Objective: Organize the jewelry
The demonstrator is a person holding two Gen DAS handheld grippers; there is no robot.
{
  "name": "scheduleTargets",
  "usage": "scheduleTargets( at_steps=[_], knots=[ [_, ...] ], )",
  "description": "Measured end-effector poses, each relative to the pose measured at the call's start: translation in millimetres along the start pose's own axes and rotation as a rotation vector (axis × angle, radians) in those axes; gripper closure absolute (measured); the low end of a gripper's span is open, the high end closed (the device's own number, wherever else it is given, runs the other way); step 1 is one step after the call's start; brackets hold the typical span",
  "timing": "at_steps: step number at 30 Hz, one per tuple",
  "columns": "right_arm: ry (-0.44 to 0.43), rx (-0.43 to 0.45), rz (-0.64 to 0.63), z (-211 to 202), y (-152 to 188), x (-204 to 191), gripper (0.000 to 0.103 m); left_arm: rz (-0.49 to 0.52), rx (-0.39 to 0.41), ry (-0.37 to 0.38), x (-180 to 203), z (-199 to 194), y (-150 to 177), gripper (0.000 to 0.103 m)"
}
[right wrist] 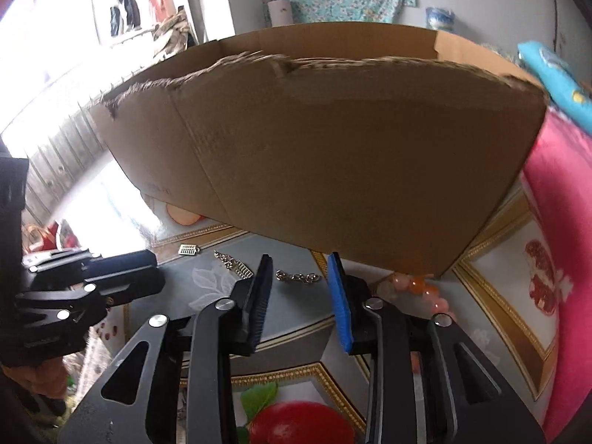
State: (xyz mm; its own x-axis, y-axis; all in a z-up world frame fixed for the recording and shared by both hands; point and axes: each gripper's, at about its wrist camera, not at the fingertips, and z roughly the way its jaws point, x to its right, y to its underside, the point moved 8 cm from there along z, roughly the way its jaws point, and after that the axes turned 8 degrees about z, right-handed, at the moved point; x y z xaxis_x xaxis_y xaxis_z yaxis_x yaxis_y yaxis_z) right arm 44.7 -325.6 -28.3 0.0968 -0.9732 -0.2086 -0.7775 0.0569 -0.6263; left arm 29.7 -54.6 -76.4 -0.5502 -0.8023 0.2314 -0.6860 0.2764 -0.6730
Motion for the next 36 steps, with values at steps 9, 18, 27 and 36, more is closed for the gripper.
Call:
scheduleTargets(
  at_steps=[9, 18, 27, 36],
  knots=[
    [-0.016, -0.030, 0.001, 2, -1, 10, 0.102, -0.003, 0.002, -0.002, -2, -2, 1, 0.078],
    [-0.211, -0.018, 0.238, -28, -8, 59, 0.102, 0.015, -0.004, -0.026, 1, -1, -1, 0.078],
    [-0.310, -0.024, 0.318, -26, -10, 61, 0.102, 0.072, -0.017, -0.088, 7, 8, -7, 0.078],
    [-0.321, -0.031, 0.309, -23, -8, 51, 0.102, 0.105, -0.041, -0.144, 9, 20, -17, 0.078]
  ],
)
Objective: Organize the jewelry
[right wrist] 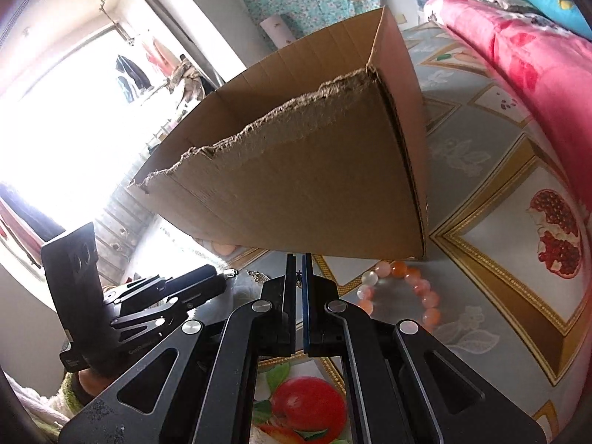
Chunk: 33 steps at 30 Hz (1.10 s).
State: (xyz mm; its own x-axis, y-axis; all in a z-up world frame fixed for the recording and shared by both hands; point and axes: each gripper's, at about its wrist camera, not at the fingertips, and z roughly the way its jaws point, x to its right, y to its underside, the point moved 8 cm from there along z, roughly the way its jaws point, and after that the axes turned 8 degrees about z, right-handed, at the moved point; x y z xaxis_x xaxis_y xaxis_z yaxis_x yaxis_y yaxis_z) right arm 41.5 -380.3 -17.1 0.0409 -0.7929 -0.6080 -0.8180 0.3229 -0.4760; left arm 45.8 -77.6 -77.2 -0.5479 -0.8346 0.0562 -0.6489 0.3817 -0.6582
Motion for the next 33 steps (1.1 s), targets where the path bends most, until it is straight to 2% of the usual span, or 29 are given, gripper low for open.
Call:
scheduleTargets(
  at_steps=[13, 21, 28, 33],
  knots=[
    [-0.012, -0.002, 0.024, 3, -1, 7, 0.102, 0.077, 0.002, -0.032, 16, 9, -5, 0.078],
    [-0.014, 0.006, 0.012, 2, -1, 4, 0.102, 0.144, 0.001, -0.102, 20, 15, -7, 0.079],
    [-0.016, 0.013, 0.011, -1, 0, 3, 0.102, 0.176, 0.000, -0.112, 27, 18, -10, 0.089],
    [-0.022, 0.015, 0.013, -2, -1, 4, 0.102, 0.171, -0.006, -0.102, 28, 17, -10, 0.089]
  ],
)
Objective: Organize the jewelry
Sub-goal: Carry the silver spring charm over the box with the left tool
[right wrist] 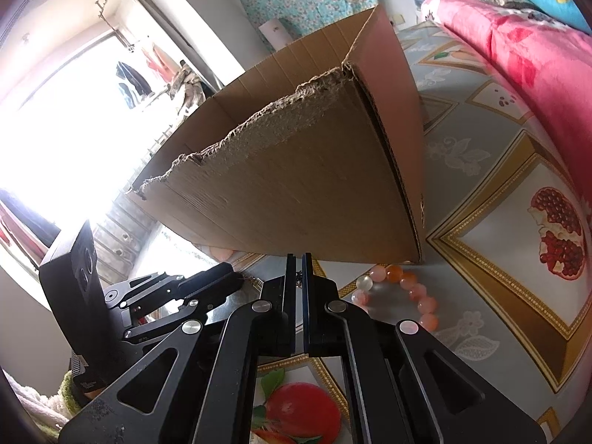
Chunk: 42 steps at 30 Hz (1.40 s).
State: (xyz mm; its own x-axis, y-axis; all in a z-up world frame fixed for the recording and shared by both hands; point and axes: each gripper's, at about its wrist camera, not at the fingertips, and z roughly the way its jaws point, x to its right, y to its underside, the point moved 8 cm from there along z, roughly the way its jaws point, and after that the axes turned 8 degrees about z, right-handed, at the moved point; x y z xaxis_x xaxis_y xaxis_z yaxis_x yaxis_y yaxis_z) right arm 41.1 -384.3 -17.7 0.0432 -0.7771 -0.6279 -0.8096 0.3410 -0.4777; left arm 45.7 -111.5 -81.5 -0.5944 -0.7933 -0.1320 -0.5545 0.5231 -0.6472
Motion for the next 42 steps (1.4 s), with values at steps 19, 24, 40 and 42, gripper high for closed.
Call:
scheduleTargets(
  at_steps=[19, 24, 40, 42],
  knots=[
    [-0.020, 0.065, -0.073, -30, -5, -24, 0.102, -0.057, 0.111, 0.091, -12, -53, 1, 0.089],
    [-0.053, 0.129, -0.150, -60, -31, -53, 0.102, -0.065, 0.216, 0.147, -20, -97, -22, 0.089],
    [0.135, -0.234, -0.194, 30, -135, -33, 0.102, -0.236, -0.110, 0.382, -67, 15, -144, 0.089],
    [0.170, -0.266, -0.221, 43, -135, -29, 0.102, -0.271, -0.185, 0.402, -66, 38, -140, 0.089]
  ],
)
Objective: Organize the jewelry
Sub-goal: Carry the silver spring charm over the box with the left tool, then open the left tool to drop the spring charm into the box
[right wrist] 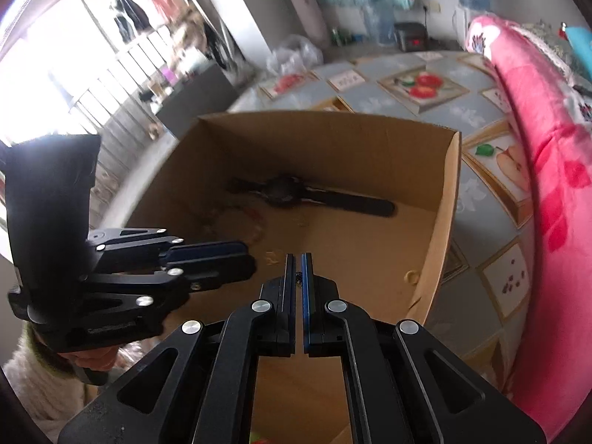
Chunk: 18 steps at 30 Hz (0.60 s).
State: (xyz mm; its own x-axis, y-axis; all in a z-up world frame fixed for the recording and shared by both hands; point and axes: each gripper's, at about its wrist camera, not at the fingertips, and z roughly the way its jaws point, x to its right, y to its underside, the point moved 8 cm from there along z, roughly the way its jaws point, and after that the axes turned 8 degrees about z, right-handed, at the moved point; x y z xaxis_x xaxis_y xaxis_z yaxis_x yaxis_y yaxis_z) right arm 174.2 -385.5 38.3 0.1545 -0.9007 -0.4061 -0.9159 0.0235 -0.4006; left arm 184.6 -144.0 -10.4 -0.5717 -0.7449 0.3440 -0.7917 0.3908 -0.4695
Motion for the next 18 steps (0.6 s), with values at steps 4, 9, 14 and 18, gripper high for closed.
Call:
scheduleTargets(
  at_steps=[4, 9, 14, 18],
  knots=[
    [0.044, -0.007, -0.043, 8, -9, 2, 0.100, -0.053, -0.078, -0.016, -11, 23, -4, 0.089],
    [0.066, 0.002, -0.060, 7, -18, 7, 0.097, -0.096, -0.100, -0.024, -17, 28, -9, 0.087],
    [0.068, 0.018, -0.060, 4, -20, 10, 0.097, -0.097, -0.089, -0.038, -17, 27, -10, 0.084],
    [0.068, 0.049, -0.059, -4, -22, 7, 0.097, -0.099, -0.067, -0.045, -18, 25, -12, 0.084]
  ],
)
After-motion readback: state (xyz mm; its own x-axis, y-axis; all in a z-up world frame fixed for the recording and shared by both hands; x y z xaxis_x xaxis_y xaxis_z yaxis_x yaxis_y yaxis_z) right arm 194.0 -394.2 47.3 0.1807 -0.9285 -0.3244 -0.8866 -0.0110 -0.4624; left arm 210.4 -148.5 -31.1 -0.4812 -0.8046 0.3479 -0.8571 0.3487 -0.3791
